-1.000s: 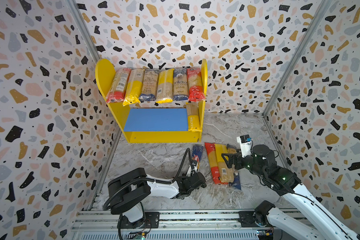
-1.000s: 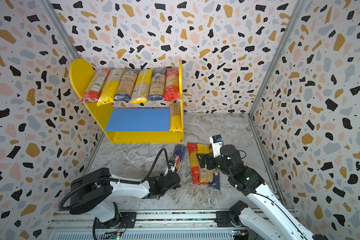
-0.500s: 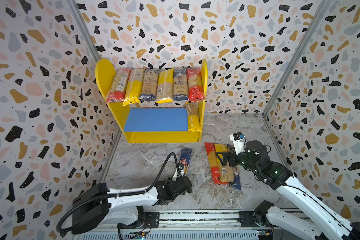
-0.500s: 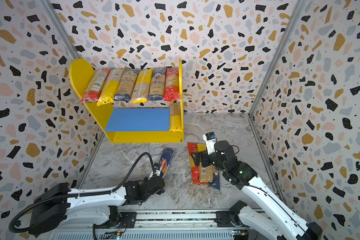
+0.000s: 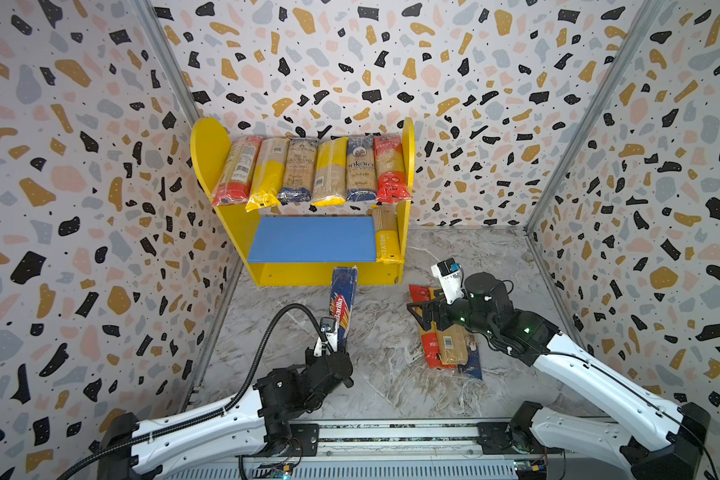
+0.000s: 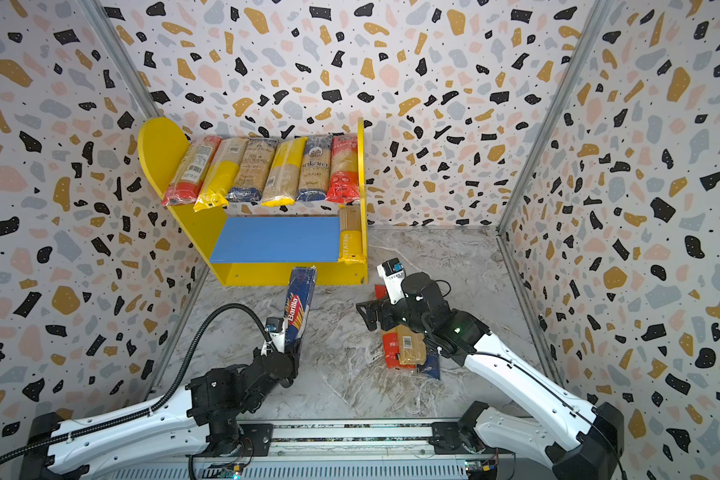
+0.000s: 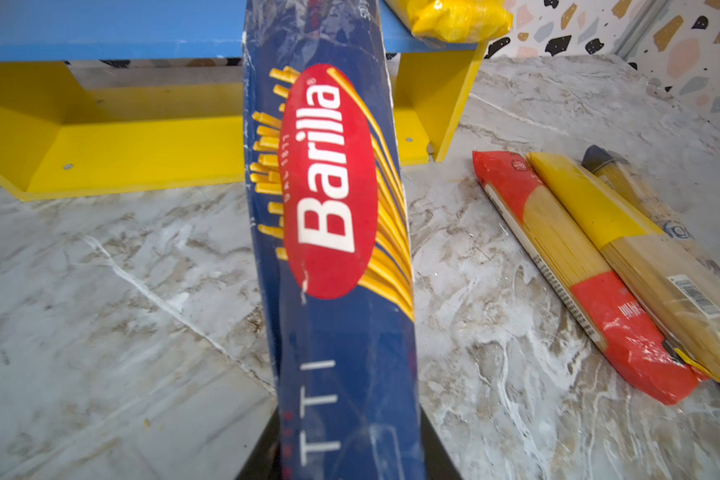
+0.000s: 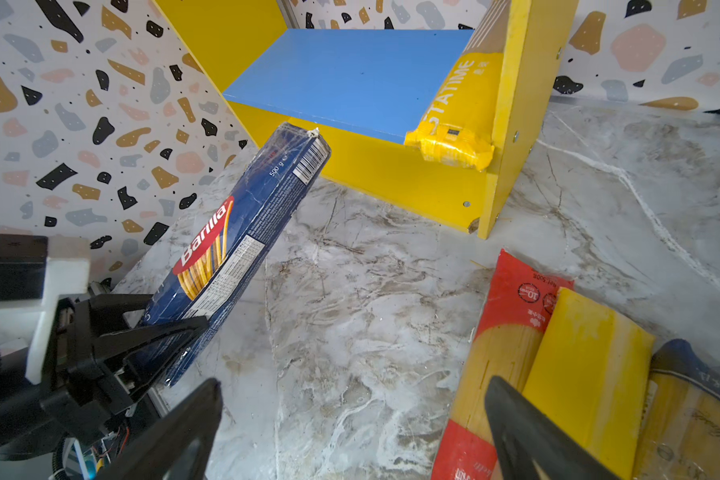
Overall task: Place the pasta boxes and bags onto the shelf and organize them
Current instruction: 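Lift the Barilla box upright onto the blue shelf beside the yellow package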
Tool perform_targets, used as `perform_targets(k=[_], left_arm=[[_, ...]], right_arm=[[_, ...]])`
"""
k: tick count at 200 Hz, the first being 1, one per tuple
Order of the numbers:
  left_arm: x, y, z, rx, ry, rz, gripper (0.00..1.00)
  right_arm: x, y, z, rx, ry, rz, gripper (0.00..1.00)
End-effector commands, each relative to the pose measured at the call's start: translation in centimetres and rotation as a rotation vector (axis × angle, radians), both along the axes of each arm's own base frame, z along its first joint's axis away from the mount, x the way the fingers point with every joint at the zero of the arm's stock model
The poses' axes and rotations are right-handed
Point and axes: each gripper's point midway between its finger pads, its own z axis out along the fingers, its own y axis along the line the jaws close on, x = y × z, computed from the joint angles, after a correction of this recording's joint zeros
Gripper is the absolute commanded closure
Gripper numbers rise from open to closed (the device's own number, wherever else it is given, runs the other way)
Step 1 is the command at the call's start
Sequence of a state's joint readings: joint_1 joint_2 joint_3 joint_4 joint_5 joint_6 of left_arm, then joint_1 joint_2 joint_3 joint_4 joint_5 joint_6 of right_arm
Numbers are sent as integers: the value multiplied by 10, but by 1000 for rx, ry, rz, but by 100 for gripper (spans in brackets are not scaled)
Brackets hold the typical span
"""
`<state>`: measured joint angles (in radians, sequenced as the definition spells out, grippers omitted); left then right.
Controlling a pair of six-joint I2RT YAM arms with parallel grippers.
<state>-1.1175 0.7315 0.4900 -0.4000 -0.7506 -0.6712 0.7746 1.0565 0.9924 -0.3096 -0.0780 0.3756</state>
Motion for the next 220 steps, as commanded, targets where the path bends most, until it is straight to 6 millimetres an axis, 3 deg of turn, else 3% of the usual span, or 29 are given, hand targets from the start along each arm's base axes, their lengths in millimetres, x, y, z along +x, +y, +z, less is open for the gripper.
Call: perform_targets(k=[1,65,143,220], left_arm=[[27,4,63,-49,-180,104,100],[95,5,109,-75,-268,147,100],[181,-16,119,-96,-268,119,100],[241,-34,136,-104,-287,112,100]], right_arm=[[2,7,29,54,-51,15,1],[2,5,34,44,-66,6,1],[4,-8,39,3,-101,-34,1],[16,-19,33,-29,-102,-71,1]])
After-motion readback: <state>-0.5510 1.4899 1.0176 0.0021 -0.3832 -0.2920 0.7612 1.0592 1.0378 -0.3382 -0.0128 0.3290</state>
